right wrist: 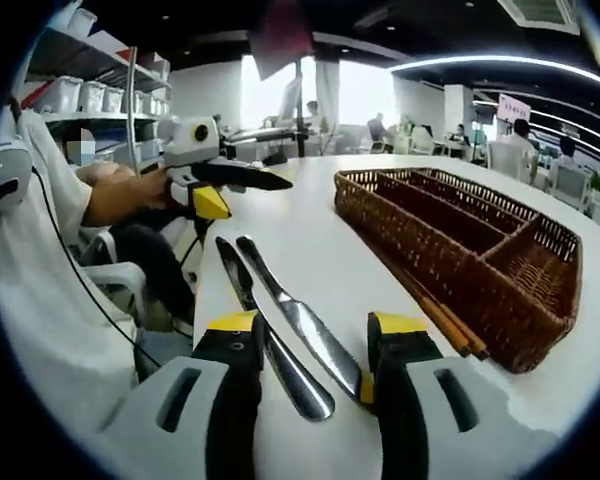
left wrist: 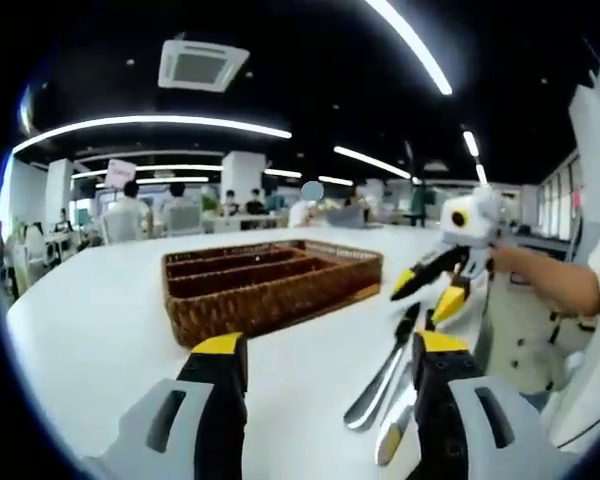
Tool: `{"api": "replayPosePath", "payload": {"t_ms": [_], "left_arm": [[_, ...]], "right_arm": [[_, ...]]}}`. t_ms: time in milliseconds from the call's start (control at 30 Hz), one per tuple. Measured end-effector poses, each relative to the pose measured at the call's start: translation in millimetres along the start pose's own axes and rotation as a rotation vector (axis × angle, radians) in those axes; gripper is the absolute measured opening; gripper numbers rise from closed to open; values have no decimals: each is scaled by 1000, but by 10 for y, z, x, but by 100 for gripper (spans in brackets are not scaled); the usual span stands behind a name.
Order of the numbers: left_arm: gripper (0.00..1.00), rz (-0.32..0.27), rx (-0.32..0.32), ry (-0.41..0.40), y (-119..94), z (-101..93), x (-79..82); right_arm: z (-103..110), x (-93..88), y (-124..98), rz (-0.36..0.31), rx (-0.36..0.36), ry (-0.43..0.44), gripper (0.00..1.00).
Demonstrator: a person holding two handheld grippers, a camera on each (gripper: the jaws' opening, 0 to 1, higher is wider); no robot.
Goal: Arrange the knives, forks, and spoons in their matching storage slots by inserting each utensil handle-first until every utensil is classified and aligned in the correct compartment
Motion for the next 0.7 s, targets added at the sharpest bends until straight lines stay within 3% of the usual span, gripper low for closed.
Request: {"api": "replayPosePath", "payload": {"t_ms": [100, 367, 500, 700], "left_arm": [[64, -4, -2, 9, -7, -18, -2], [64, -1, -10, 9, -22, -43, -13], [63, -2, -9, 7, -35, -40, -22], [62, -7, -10, 4, -68, -30, -30]], "right_arm": [[-11, 43, 21, 28, 15, -9, 31], [21, 42, 166, 186, 60, -73, 28], [-10, 47, 233, 246, 61, -113, 21], [-39, 80, 243, 286, 70, -97, 18]]}}
Point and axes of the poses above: the point that each gripper's makers call its tool centre point, and the gripper's own axes: y roughly forward along the fingers, z roughly to its left, x roughly out of its top, the point moved 6 cm from there along -y, roughly backward along the fingers, and after that the axes turned 14 degrees about y, right-handed, at the moved point
